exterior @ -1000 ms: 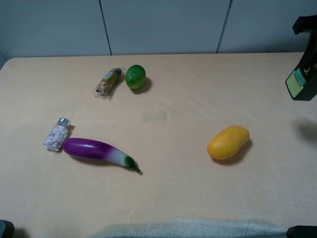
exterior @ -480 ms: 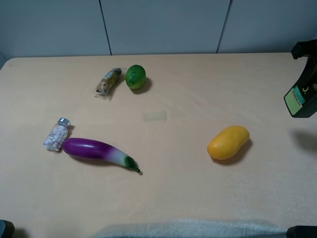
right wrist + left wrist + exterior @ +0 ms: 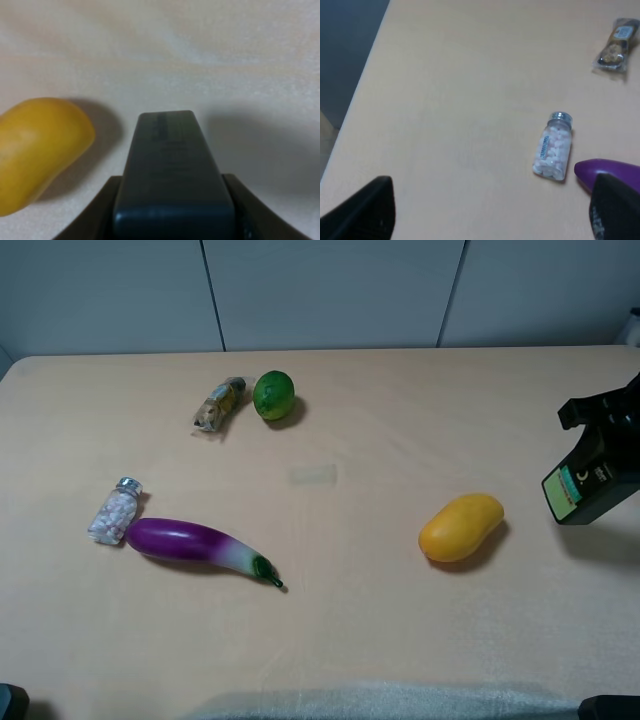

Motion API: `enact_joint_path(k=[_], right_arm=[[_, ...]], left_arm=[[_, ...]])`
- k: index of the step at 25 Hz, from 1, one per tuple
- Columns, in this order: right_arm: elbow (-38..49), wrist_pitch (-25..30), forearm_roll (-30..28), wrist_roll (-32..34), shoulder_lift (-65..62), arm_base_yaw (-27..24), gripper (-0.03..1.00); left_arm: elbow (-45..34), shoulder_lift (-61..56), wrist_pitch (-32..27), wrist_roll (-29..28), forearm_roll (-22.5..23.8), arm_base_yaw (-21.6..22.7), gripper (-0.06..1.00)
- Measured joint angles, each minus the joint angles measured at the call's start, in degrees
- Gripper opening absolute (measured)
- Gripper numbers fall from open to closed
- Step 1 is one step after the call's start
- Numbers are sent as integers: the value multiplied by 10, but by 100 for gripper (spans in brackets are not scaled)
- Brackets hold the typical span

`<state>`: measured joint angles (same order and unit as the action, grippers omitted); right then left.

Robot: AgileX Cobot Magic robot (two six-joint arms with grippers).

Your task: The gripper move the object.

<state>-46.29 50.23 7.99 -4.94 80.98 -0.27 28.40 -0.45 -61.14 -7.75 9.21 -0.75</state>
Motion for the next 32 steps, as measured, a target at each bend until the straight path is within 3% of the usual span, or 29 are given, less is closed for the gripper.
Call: enact_joint_path(k=[4,32], right_arm=[[24,-40,24,-24,0,0,30],[45,-86,28,-36,77,29,30]], left_arm=[[0,0,0,0,0,0,85],[0,0,0,0,0,0,85]])
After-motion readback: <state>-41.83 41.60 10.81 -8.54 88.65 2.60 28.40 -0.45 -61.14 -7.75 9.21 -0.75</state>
